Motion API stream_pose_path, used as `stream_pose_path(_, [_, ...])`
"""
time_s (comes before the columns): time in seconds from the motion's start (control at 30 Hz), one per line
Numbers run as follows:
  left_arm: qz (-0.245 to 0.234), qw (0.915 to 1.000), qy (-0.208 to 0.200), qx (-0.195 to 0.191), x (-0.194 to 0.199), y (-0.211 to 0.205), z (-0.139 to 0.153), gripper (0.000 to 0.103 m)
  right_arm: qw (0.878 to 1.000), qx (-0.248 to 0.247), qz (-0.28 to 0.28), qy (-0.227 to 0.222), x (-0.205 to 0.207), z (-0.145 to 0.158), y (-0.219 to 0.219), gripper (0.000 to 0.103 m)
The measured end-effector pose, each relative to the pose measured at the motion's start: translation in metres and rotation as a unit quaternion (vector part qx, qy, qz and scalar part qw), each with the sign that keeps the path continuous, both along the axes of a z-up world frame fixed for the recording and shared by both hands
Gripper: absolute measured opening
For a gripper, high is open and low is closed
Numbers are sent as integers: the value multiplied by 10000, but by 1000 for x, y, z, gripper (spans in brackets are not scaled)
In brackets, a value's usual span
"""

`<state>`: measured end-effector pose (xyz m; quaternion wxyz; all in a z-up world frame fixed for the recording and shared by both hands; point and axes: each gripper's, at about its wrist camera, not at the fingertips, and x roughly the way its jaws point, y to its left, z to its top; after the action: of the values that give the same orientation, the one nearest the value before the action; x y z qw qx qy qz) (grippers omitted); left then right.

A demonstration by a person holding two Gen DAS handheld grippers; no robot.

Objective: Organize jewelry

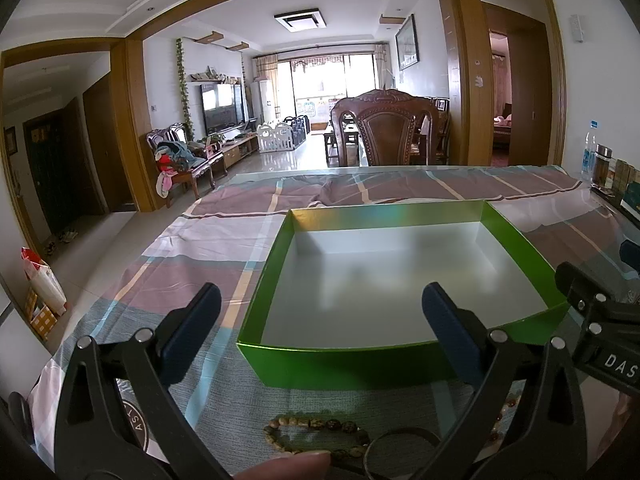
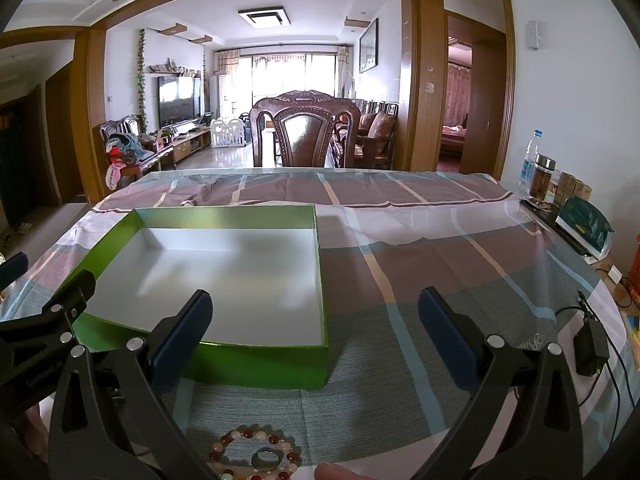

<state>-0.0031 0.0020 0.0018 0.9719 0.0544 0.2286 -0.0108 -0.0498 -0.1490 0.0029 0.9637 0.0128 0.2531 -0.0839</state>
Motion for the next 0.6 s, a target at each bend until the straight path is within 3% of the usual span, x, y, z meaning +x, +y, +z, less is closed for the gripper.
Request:
stream_pose_path(0.3, [38,9999,151,26,-10,-5,5,100,10000,-80,0,9,-12,12,-1,100])
stream_pose_path(0.5, [-11,9991,365,-198,-57,13,17,100,9996,-36,148,218,-61,20,12,100])
stream_pose_path(0.6, [-22,9986,520,-110,-89,15,14,100,9996,-27,138,259,-87,19,16,100])
